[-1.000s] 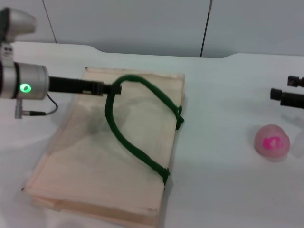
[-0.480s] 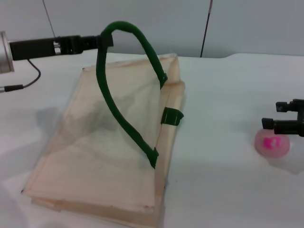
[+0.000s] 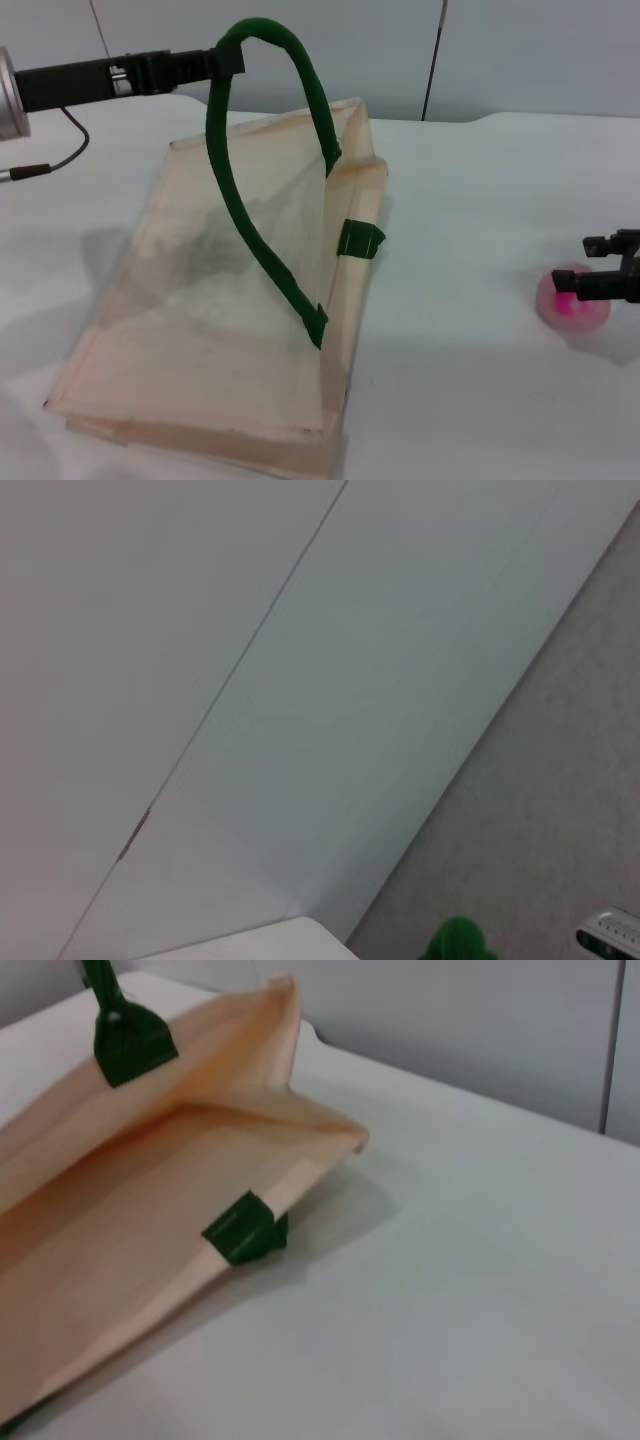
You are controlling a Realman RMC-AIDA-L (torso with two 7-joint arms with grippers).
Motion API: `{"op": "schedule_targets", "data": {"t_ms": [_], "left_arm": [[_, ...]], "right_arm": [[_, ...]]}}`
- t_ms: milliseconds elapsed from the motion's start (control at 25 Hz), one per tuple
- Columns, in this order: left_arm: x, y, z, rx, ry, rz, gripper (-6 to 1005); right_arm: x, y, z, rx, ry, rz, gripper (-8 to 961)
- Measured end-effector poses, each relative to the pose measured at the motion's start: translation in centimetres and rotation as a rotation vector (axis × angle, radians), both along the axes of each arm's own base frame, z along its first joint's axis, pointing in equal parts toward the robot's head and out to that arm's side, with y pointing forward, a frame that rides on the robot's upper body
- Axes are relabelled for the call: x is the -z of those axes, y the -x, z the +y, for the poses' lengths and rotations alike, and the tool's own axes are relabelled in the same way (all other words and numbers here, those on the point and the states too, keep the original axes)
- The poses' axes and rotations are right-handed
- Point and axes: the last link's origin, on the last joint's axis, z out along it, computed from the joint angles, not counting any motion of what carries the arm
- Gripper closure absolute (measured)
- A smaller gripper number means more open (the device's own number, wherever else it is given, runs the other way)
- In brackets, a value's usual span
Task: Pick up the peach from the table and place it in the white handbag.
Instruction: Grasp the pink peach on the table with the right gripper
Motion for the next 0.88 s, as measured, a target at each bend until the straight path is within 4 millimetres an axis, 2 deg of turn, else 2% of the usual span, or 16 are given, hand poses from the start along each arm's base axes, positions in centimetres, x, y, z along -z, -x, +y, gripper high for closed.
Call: {"op": "schedule_targets", "data": {"t_ms": [560,880], "left_arm": [[-0.9,-0.5,-0.3,0.039,-0.017,-0.046,879],[-0.9,-0.5,-0.3,0.039,-0.017,-0.047,879]], "right_arm": [[1.5,-0.7,0.4,0.053,0.052,-0.087,208],[1.6,-1.0,0.7,0.076,0.047,-0.116,243]]}}
